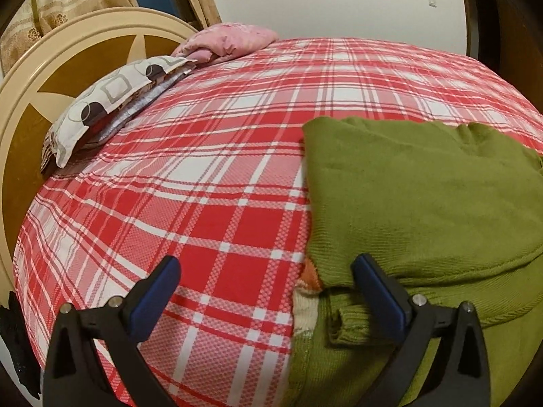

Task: Fold small clothes

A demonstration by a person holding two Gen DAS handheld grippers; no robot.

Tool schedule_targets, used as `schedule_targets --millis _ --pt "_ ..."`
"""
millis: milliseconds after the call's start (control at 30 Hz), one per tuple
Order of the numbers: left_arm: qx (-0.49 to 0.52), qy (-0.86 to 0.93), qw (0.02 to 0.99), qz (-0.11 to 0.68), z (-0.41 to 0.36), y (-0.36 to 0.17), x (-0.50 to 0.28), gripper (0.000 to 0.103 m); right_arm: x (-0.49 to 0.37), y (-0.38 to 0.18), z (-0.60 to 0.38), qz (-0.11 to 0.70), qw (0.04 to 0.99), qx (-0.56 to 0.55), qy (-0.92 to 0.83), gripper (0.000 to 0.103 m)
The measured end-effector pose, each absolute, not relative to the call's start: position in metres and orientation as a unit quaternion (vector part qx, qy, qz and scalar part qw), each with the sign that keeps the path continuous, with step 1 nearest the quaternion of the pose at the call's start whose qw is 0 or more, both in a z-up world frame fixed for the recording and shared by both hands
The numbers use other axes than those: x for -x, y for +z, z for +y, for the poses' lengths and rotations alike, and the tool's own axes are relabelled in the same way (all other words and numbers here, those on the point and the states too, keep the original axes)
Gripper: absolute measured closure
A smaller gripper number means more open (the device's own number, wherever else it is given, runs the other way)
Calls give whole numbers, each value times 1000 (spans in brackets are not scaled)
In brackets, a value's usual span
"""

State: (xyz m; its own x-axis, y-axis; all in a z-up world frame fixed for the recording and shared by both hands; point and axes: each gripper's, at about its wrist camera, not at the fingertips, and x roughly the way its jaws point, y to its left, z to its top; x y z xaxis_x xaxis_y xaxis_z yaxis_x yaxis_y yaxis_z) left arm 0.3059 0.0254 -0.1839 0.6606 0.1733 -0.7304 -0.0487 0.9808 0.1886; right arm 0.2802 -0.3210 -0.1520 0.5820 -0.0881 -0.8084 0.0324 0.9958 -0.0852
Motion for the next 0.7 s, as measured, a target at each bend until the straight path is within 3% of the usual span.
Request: schedule_targets --millis 433,533,667,700 --pt "-45 47 920 388 37 -170 -297 0 -265 -145 -337 456 890 -14 -19 37" --pt "-47 48 913 402 36 -178 -302 0 -262 -145 -343 452 892 -19 -20 53" --pt "-65 46 907 414 30 -183 -304 0 -262 -146 -347 449 893 -22 -24 64" --pt "-67 46 907 414 30 -183 -304 0 -261 -145 -347 446 895 -23 -24 75"
